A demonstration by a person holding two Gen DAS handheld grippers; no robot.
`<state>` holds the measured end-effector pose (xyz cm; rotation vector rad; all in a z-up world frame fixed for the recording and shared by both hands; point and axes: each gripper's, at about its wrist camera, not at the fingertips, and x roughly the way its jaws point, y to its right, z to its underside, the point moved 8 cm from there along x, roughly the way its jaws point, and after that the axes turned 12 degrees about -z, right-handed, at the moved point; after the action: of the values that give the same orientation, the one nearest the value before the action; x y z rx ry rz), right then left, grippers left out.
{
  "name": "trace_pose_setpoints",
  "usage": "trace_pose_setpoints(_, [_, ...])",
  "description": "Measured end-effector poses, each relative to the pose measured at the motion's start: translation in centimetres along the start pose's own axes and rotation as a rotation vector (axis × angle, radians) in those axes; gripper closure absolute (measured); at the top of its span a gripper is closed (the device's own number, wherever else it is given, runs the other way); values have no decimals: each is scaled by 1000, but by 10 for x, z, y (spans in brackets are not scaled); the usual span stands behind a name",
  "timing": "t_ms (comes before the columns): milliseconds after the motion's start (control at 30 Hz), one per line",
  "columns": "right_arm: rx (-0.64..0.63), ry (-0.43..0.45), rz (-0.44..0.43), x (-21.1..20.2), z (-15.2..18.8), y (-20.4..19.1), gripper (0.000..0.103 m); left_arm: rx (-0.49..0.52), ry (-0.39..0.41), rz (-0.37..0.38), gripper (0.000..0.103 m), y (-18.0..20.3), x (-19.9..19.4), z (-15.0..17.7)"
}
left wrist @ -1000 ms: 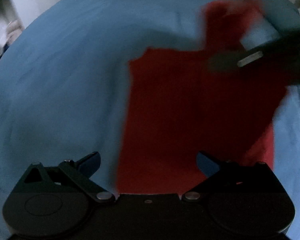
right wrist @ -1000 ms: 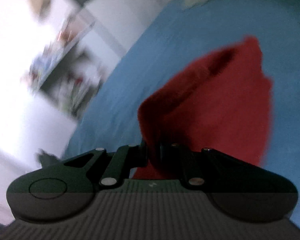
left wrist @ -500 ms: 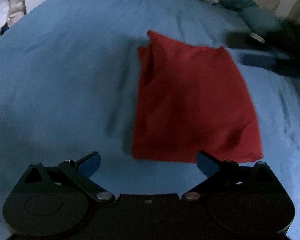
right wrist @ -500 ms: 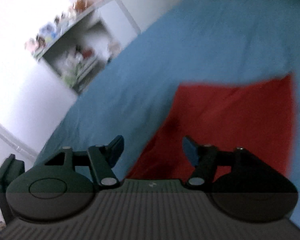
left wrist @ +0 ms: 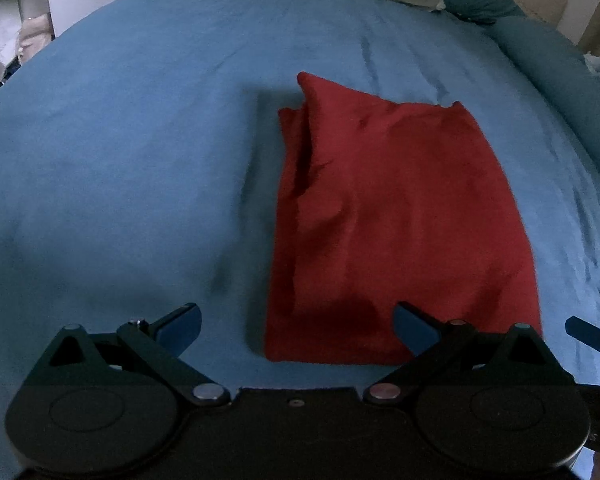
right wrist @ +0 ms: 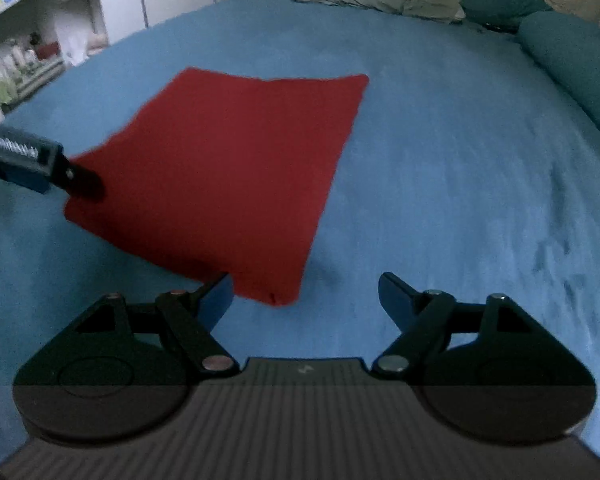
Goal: Fold small clothes
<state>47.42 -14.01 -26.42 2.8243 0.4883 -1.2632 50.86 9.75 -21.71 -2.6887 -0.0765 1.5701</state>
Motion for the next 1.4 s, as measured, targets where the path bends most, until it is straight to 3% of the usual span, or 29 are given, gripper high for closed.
trace_pose_setpoints(200, [2,-3,54,22,-6,11,9,-12,5,-13,0,-5,8,-7])
trace_pose_setpoints(633, [-123,-9,39,26,3,7,8,-13,15,-11,0,-5,13,-15])
trace_pose_setpoints(767, [-87,2,50,28,0,13,6,-5,10,-24,0,-5,14,-15])
trace_pose_setpoints(933, [-4,97,135,2,-16,32,8,24,8,-79,0,-13,19,-12])
trace_pose_setpoints(1033, [-57,44,134,8,-6,33,8,99,-14,-147,0,-19,30,2])
trace_pose_setpoints(1267, [-47,12,64,17,1,41,5,84,-2,-153,0,-22,32,12])
trace_pose_setpoints(1400, [-66,-20,-19,-2,-18,44,5,91,20,-155,5,-20,6,-3])
